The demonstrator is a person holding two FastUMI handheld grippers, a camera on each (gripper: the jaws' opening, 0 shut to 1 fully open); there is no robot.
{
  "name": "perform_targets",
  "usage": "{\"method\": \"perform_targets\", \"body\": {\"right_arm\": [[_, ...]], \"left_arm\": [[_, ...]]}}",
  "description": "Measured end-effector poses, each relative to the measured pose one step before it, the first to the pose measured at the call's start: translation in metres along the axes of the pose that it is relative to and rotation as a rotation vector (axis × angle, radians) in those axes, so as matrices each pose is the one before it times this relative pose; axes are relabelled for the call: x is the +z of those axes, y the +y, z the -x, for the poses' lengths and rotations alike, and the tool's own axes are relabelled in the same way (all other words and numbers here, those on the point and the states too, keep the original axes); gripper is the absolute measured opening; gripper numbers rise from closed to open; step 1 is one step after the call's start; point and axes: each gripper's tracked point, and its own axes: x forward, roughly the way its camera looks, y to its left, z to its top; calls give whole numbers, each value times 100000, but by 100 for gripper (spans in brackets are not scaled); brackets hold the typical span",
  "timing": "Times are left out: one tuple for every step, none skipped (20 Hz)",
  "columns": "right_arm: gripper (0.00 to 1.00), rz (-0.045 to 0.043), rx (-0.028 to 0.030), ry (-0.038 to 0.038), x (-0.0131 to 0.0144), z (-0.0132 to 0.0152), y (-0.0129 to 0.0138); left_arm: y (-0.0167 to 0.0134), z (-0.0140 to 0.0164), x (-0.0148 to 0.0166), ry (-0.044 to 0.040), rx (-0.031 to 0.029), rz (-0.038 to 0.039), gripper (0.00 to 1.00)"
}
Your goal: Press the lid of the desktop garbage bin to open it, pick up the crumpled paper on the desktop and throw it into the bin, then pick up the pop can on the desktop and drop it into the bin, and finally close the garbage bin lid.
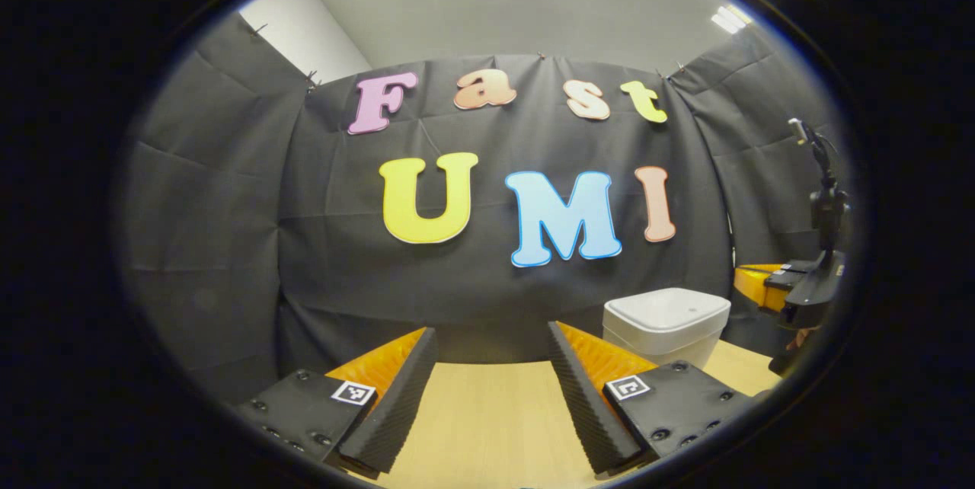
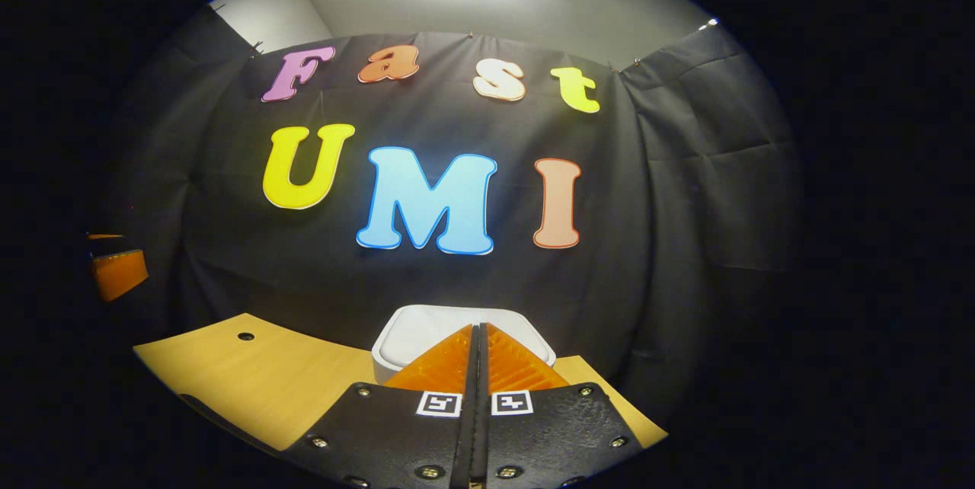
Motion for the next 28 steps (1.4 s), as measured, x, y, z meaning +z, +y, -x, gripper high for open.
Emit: {"method": "perform_targets", "body": {"right_arm": [[0, -131, 1273, 1480, -347, -802, 393], [0, 682, 1355, 1495, -529, -1198, 363], [0, 2047, -213, 2715, -790, -990, -30], [0, 1317, 633, 2386, -738, -885, 28], [0, -393, 788, 1258, -293, -561, 98], [0, -1424, 1497, 711, -138, -335, 274], [0, -1292, 685, 1185, -287, -457, 20], [0, -713, 174, 1534, -504, -440, -37], [0, -612, 10, 1322, -299, -315, -174], [0, -716, 133, 1339, -311, -233, -44], [0, -509, 218, 1453, -280, -185, -54], [0, -495, 257, 1711, -578, -106, -53], [0, -822, 913, 1366, -292, 81, -7], [0, -1235, 671, -233, -108, -172, 3], [0, -910, 1077, 1660, -275, -108, 46], [0, -1289, 933, 665, 375, 175, -185], [0, -1518, 773, 1327, -68, -77, 32], [1, -1355, 450, 557, -164, -39, -52], [1, -220, 204, 661, -87, -72, 4], [1, 826, -581, -109, -81, -37, 40], [1, 1940, -1387, -505, 3, -56, 24], [1, 3798, -1613, -831, -143, -29, 143], [1, 4347, -2076, -1306, 54, 5, 80], [1, 4287, -2643, -1315, 122, 35, -56], [1, 3850, -2607, -891, 265, -114, 37], [1, 2167, -1593, -1087, 185, 35, -73], [1, -130, 1140, -1730, 546, 84, 341], [1, -2420, 1786, -445, 249, 26, 447]], "left_arm": [[151, -64, -19, 95, 220, -225, 97], [102, 110, -65, 15, 84, -103, 97], [108, -70, -6, 251, -26, -8, 97], [128, 17, -188, 635, -105, -172, 97], [134, -4, -181, 562, -1, -362, 97], [87, 72, -72, 474, -86, -399, 97], [98, 5, -153, 384, 41, -343, 97], [19, -28, 5, 378, -168, -75, 97], [35, -6, -166, 343, -229, 110, 97], [-58, -144, -76, 267, -119, 83, 97], [-143, -20, -39, 136, -208, -7, 97], [-234, -27, 40, 6, -407, 21, 97], [-201, -132, 195, 4, -361, 24, 97], [-260, -66, -151, 116, -566, 121, 97], [-274, -96, -225, 290, -469, 221, 97], [-329, -92, -80, 450, -508, 367, 97], [-226, -82, -130, 444, -404, 666, 97], [-93, 97, -267, 318, -255, 797, 97], [-11, 191, -193, 342, 35, 695, 97], [-16, 98, -87, 187, 230, 552, 96], [-20, 127, -31, 21, 103, 350, 96], [85, 11, -74, -85, 373, 54, 95], [150, -9, -44, -2, 375, -120, 95], [194, 100, -78, -15, 604, 28, 94], [215, 93, 53, -214, 430, 330, 92], [221, 188, 57, -430, 679, 493, 94], [257, 222, 30, -282, 570, 508, 94], [201, 331, -85, -265, 671, 394, 92]]}}
